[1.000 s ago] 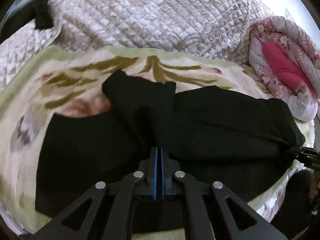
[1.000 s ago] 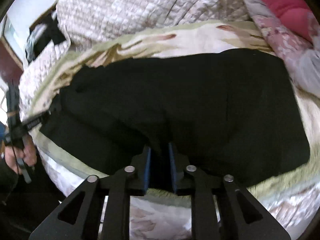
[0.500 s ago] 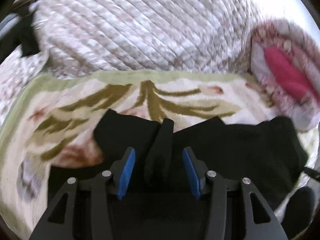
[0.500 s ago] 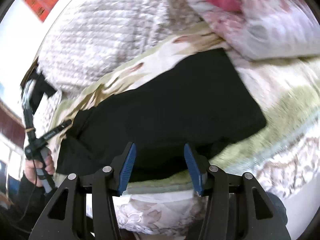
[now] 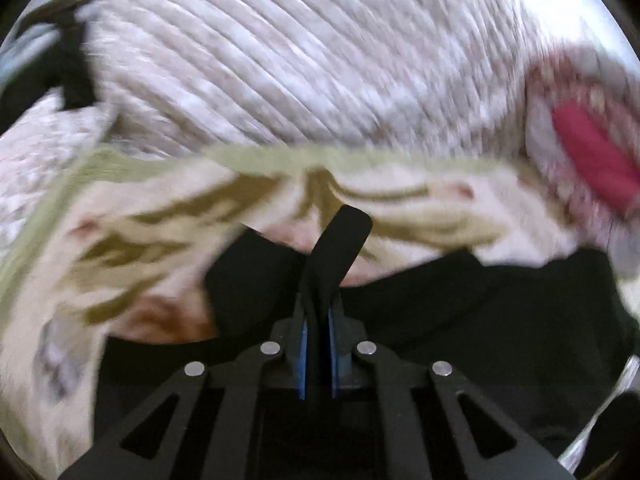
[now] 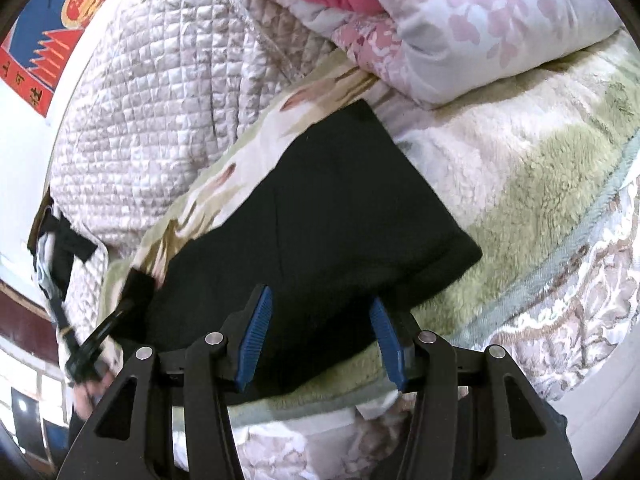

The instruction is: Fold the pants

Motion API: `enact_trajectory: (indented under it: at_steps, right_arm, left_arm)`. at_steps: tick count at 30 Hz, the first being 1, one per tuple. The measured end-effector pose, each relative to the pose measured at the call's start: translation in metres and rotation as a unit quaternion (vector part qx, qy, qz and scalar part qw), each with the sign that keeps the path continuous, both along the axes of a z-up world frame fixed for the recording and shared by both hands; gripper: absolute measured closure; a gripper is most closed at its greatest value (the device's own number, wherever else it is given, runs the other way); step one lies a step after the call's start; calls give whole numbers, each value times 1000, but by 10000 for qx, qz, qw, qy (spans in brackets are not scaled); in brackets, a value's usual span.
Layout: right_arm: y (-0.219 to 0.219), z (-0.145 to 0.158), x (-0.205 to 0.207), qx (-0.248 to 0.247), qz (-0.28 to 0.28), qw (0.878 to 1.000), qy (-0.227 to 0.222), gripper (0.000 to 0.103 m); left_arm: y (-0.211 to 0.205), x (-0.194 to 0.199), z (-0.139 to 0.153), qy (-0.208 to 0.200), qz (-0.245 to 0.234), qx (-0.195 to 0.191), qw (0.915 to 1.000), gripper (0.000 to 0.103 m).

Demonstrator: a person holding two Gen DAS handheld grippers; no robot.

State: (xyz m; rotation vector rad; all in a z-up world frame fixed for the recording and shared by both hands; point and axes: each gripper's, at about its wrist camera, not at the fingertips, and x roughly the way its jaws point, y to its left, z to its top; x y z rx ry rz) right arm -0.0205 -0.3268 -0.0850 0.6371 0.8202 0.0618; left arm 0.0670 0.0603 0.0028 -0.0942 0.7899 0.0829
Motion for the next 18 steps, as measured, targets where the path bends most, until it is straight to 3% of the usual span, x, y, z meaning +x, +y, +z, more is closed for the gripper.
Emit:
enact_trajectory:
  at_steps: [2, 5, 10, 16, 18]
  right_arm:
    - [-2, -2, 0, 88, -53, 9999, -37, 52]
    - [-1, -5, 3, 53, -42, 10000, -23, 52]
    - [0, -6, 8, -13, -61, 10000, -27, 52]
    - [-2, -5, 12, -11, -125, 9999, -60, 52]
    - [-3, -5, 12, 2, -142, 9999, -73, 52]
  left_arm:
    - [22, -29, 13, -279, 450, -214, 9984, 94]
    - [49, -69, 14, -350, 911, -462, 9942, 94]
    - [79, -96, -23, 191, 1127, -991, 9885, 89]
    - [92, -94, -36, 251, 1123, -1452, 9827, 86]
    - [95, -88, -35, 233, 1037, -1530, 9825, 80]
